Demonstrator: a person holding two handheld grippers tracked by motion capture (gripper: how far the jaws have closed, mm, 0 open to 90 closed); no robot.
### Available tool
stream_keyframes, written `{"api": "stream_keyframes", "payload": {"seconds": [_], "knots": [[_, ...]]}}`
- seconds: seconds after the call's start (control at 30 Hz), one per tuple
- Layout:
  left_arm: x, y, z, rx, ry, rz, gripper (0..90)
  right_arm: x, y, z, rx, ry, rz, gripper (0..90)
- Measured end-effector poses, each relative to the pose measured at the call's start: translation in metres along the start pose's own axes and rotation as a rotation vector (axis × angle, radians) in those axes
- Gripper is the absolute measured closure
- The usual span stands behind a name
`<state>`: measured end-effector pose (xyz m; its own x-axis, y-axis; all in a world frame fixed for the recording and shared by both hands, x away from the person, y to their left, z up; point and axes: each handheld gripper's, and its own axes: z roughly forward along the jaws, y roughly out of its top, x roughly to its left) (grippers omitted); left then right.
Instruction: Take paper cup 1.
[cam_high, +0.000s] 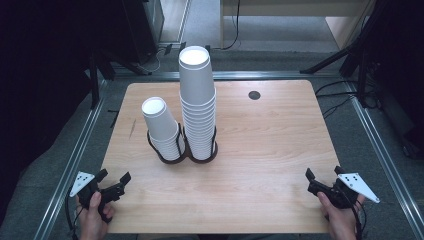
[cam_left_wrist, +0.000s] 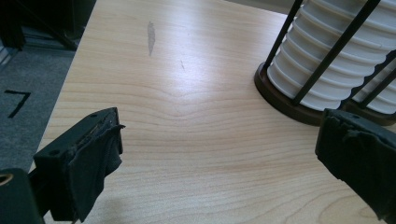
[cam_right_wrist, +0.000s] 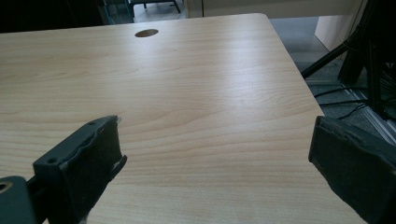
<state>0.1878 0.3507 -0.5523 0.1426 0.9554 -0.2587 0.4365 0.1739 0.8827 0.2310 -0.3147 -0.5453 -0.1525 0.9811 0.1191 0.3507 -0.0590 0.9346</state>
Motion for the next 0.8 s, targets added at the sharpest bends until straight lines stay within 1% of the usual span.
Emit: {"api": "stream_keyframes", "payload": {"seconds": [0.17,0.37,0.4,0.43,0.5,0.53,0.6,0.67,0.7,0.73,0.77,0.8], "knots": [[0.000,0.000,0.000,0.001,-0.002,0.003,0.7,-0.001,0.000,0.000,-0.001,0.000,0.003,2.3],[-0.001,-0.001,0.000,0.004,-0.017,0.012,0.8,0.002,0.001,0.000,0.005,-0.002,-0.017,2.3],[-0.001,-0.001,0.000,0.004,-0.017,0.012,0.8,0.002,0.001,0.000,0.005,-0.002,-0.017,2.3],[-0.001,-0.001,0.000,0.005,-0.015,0.014,0.8,0.003,0.002,0.000,0.003,0.004,-0.005,2.3],[-0.001,-0.001,0.000,0.006,-0.014,0.014,0.8,0.004,0.003,0.000,0.002,0.007,-0.009,2.3],[-0.002,-0.001,0.000,0.004,-0.013,0.015,0.8,0.008,0.005,-0.001,-0.002,0.008,-0.018,2.3],[-0.002,-0.001,0.000,0.003,-0.011,0.016,0.8,0.009,0.006,-0.002,-0.004,0.010,-0.019,2.3],[-0.004,-0.001,0.001,0.004,-0.035,0.030,0.8,0.015,0.011,-0.003,-0.010,0.028,-0.007,2.3],[-0.004,-0.001,0.001,0.004,-0.035,0.030,0.7,0.017,0.013,-0.004,-0.010,0.035,-0.008,2.3],[-0.005,-0.002,0.002,0.004,-0.044,0.047,0.8,0.019,0.015,-0.004,-0.013,0.045,-0.014,2.3],[-0.005,-0.002,0.002,0.004,-0.044,0.047,0.7,0.019,0.015,-0.004,-0.013,0.045,-0.014,2.3],[-0.006,-0.002,0.002,0.005,-0.046,0.050,0.7,0.025,0.018,-0.005,-0.021,0.059,-0.023,2.3]]}}
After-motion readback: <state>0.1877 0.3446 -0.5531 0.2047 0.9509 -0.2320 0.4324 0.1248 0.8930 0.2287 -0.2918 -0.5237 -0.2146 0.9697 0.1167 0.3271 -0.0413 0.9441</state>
